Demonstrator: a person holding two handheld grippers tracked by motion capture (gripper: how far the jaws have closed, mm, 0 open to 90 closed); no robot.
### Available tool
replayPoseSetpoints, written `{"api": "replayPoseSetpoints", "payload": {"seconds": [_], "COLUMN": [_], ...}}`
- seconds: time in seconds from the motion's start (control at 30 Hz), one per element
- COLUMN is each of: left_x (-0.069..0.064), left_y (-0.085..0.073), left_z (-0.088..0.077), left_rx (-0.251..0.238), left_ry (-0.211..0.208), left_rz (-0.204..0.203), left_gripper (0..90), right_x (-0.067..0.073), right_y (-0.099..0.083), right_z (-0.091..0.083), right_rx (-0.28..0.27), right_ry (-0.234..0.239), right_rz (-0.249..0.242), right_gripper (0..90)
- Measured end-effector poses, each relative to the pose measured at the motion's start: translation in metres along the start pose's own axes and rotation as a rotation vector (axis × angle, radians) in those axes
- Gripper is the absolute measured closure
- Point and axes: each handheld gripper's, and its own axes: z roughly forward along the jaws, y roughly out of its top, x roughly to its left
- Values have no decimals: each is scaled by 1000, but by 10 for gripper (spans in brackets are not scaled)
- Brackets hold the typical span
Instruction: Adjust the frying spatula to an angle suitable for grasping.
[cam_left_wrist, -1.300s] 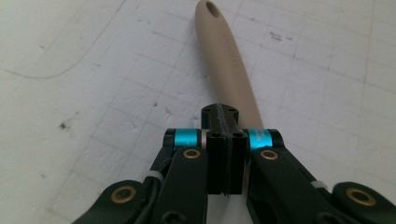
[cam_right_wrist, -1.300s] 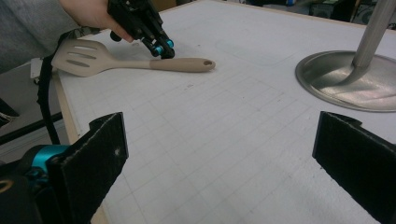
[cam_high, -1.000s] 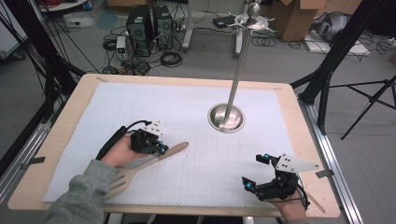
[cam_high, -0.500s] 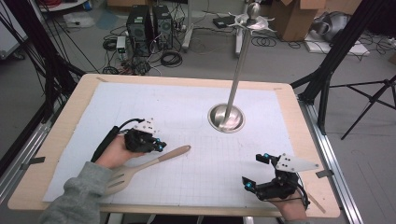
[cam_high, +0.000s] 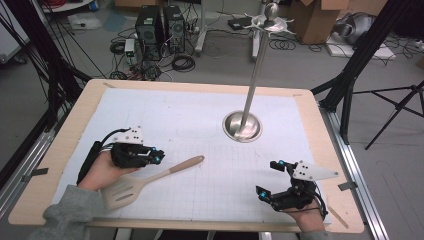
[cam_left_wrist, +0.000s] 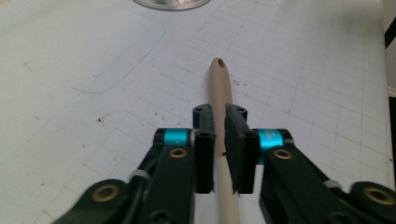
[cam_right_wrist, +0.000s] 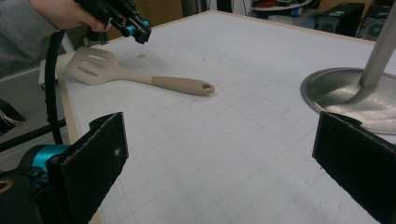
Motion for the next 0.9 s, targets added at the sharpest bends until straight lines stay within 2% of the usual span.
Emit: {"api": "replayPoseSetpoints", "payload": {"seconds": [0.07, 0.1, 0.13, 0.17, 0.2, 0.27, 0.3, 0.37, 0.4, 0.57, 0.77, 0.9], "left_x": [-3, -5, -5, -6, -8, -10, -12, -14, -15, -19, -22, -22], "left_y": [-1, -1, -1, -2, -3, -4, -5, -5, -6, -8, -12, -15], "left_z": [-5, -9, -9, -12, -14, -16, -18, -20, -22, -28, -30, -28], "left_rx": [-30, -63, -63, -83, -104, -116, -124, -134, -142, -155, -135, -117], "left_ry": [4, 4, 4, 1, -1, -7, 2, 10, 14, 1, 18, 24], "left_rz": [-9, -22, -22, -26, -19, -8, -5, -3, -7, -18, 8, -3], "left_gripper": [619, 475, 439, 439, 405, 320, 248, 223, 176, 144, 141, 141], "right_x": [-1, -2, -2, -2, -2, -2, -2, -3, -3, -4, -5, -5], "right_y": [0, 1, 1, 1, 2, 3, 5, 5, 5, 7, 9, 10], "right_z": [2, 4, 4, 5, 6, 8, 9, 10, 11, 17, 21, 24], "right_rx": [4, -1, -1, 0, -4, -5, -10, -15, -18, -21, -23, -18], "right_ry": [7, 11, 11, 11, 16, 21, 21, 23, 26, 40, 53, 57], "right_rz": [-4, -2, -2, 2, 4, 0, -2, -5, -2, -3, -5, -1], "right_gripper": [22, 22, 22, 22, 22, 22, 22, 22, 22, 22, 23, 22]}}
